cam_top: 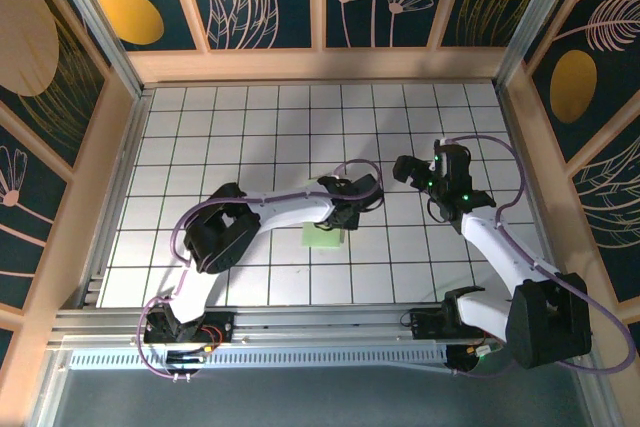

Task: Fold a paper plane with a square sheet of paper (fold left side to right side)
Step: Turn over the paper at the center of the table, then third fold the triangle at the center of the table.

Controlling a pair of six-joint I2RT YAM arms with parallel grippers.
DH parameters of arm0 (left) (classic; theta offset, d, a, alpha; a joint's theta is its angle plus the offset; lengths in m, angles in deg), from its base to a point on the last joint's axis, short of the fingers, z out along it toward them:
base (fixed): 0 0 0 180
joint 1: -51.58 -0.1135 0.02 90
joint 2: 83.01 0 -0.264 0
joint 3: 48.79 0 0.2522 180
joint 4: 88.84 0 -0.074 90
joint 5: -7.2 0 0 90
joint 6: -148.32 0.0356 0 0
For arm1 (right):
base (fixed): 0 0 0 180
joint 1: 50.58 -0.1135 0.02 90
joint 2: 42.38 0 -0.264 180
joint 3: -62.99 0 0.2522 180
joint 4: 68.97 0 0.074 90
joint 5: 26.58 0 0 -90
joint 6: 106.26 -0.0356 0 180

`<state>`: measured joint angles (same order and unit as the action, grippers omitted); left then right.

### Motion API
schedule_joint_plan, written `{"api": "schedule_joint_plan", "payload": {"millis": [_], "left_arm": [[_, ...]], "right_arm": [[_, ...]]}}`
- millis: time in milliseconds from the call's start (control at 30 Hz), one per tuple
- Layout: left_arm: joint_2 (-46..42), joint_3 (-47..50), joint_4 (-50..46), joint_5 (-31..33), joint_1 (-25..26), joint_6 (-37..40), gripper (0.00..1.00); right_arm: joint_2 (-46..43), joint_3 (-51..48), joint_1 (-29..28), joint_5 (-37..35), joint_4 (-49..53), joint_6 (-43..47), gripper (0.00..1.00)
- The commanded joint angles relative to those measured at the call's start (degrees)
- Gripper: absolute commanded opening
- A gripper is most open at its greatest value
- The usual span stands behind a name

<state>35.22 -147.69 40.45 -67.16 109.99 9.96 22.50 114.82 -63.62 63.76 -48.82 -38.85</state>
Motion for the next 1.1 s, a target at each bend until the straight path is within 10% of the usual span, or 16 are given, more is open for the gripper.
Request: {"api": "schedule_joint_plan", "payload": {"millis": [0,300,567,1067], "left_arm": [[-4.83,2.4,7.02,-5.74,-1.23,1.28,0.59],[-19.68,19.52,33.27,-18.78,-6.74,0.17,0.83],[-36.63,34.4,42.26,-17.1,-13.47,-0.74,0.98],[-58.19,55.73,50.36,-18.23,-20.75,-5.43,0.99]], "right_arm": [[0.33,-0.71,0.54,1.48,-1.56,1.27,0.99],[1.8,0.6,0.65,7.31,-1.75,1.25,0.99],[5.43,3.49,-0.22,20.11,-1.38,-0.97,0.89],[22.46,6.58,-12.14,30.79,-6.69,-9.61,0.56]]}}
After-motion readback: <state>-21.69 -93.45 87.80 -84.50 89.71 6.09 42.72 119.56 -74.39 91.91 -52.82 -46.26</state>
